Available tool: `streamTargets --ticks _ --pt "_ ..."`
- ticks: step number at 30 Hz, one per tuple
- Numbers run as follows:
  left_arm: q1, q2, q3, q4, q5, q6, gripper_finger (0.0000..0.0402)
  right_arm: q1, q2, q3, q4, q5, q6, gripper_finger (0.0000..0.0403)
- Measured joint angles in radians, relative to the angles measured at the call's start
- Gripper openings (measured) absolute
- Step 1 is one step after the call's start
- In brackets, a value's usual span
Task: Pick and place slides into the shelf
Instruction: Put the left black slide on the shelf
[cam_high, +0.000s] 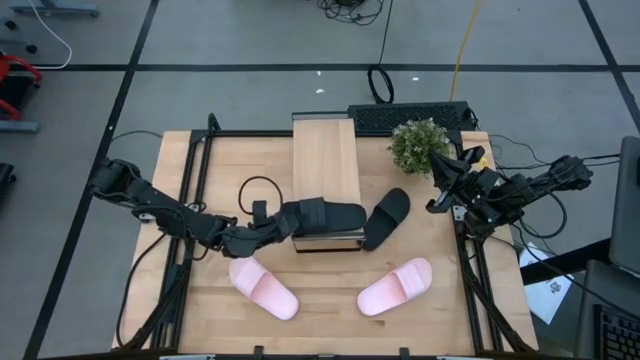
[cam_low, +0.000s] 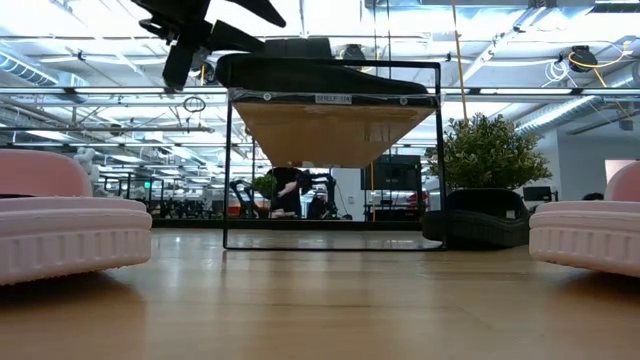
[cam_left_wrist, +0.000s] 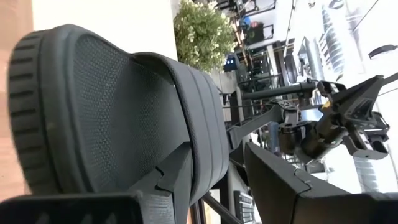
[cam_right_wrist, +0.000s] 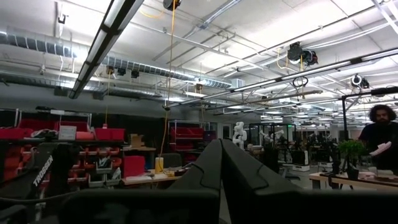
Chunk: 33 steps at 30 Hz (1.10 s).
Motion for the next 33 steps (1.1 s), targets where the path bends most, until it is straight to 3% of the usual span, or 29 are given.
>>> streamTargets --ticks 20,33 --pt "0.022 0.000 0.000 -0.022 0.129 0.009 0.0140 0.000 0.000 0.000 0.000 0.000 -0.046 0.0002" --pt "0.013 0.000 0.000 -0.021 0.106 -0.001 0.0140 0.000 0.000 0.000 0.000 0.000 -0.047 0.0002"
